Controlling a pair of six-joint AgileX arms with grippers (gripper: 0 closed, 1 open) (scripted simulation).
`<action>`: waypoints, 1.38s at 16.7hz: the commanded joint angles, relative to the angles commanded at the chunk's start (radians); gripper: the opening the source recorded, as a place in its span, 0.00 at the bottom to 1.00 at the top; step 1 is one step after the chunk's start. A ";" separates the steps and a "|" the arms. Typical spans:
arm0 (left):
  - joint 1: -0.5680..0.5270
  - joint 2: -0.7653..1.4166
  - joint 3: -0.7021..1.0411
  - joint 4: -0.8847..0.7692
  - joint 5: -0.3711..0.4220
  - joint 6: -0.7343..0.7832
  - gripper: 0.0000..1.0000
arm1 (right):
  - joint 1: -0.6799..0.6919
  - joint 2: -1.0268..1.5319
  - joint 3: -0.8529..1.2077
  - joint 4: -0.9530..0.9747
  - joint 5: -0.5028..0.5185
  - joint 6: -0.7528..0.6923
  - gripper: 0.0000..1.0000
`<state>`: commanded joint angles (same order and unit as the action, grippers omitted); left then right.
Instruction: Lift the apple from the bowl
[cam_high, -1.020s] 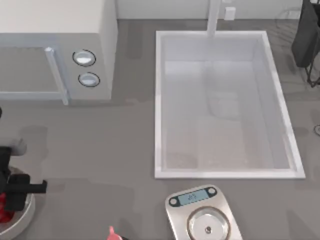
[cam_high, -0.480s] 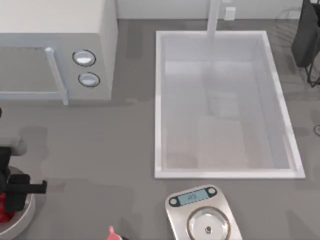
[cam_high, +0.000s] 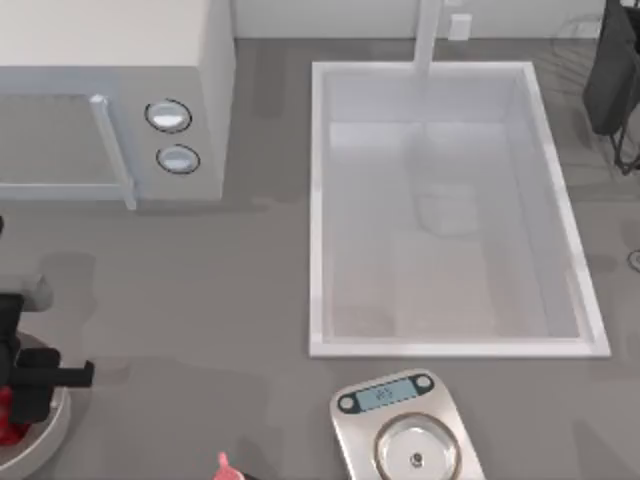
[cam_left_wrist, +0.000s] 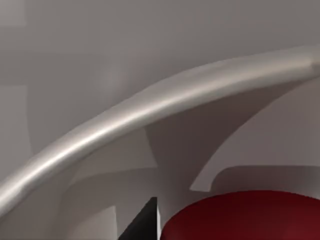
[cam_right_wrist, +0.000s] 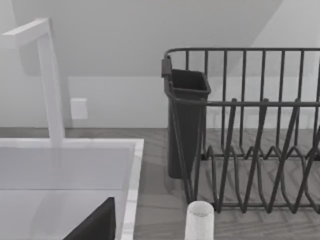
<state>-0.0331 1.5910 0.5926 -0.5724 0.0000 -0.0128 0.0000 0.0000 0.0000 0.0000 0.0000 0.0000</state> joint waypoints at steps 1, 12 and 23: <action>0.000 0.000 0.000 0.000 0.000 0.000 0.00 | 0.000 0.000 0.000 0.000 0.000 0.000 1.00; 0.004 -0.123 0.077 -0.127 -0.019 0.012 0.00 | 0.000 0.000 0.000 0.000 0.000 0.000 1.00; -0.009 -0.147 0.795 -0.905 -0.021 -0.001 0.00 | 0.000 0.000 0.000 0.000 0.000 0.000 1.00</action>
<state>-0.0420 1.4443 1.3876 -1.4774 -0.0206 -0.0141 0.0000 0.0000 0.0000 0.0000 0.0000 0.0000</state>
